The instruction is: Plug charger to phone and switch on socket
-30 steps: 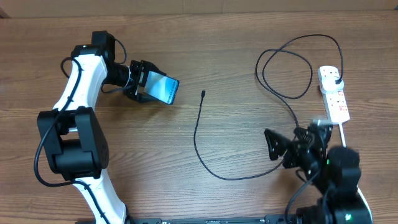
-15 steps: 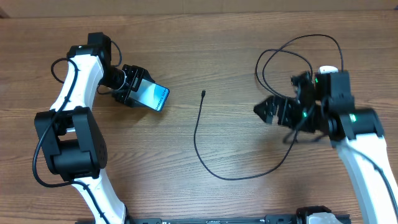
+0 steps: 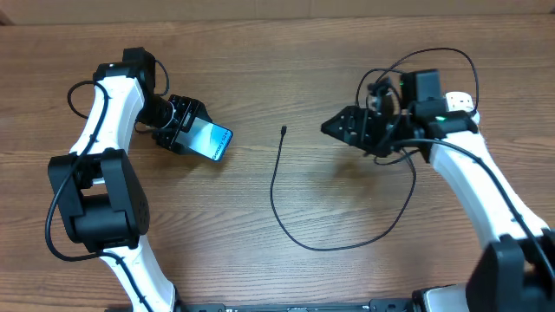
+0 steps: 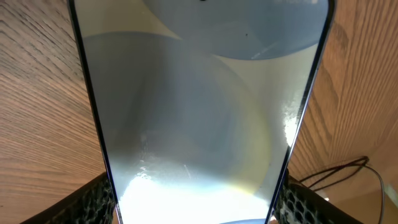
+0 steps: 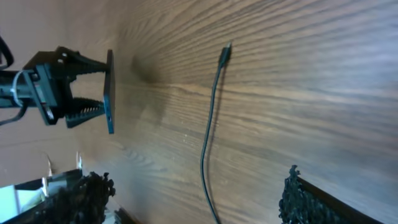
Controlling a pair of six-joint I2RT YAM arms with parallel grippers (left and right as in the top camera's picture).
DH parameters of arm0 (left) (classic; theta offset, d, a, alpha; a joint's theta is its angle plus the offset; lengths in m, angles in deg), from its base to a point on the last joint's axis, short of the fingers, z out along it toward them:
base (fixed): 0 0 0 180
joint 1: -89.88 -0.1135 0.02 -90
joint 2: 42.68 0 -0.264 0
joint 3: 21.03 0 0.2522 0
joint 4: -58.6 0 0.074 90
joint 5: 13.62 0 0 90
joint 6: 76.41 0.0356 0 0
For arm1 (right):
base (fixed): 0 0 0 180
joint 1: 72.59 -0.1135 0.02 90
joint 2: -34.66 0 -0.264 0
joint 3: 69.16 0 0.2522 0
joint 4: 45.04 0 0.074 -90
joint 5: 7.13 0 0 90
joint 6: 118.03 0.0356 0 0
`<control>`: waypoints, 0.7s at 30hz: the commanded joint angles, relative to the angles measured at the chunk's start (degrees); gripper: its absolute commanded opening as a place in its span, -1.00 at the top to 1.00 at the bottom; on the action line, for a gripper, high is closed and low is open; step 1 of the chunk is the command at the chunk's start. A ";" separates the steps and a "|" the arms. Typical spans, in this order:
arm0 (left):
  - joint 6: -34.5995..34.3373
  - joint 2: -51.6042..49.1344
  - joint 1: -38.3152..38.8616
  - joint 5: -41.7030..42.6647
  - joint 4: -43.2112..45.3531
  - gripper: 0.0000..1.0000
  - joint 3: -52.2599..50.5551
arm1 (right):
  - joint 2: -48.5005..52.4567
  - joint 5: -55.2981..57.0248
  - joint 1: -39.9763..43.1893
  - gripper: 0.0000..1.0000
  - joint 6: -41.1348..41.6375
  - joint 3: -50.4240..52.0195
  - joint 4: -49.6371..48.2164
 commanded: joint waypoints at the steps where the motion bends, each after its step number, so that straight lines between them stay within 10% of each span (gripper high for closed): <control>1: 1.31 0.24 -0.15 -0.09 -0.33 -0.30 1.55 | 2.82 2.40 -2.78 -0.80 4.15 -1.46 -2.86; 21: 1.33 0.24 0.87 -0.07 -1.51 -0.39 1.55 | 11.43 3.85 -7.21 -0.77 10.01 -1.46 -12.85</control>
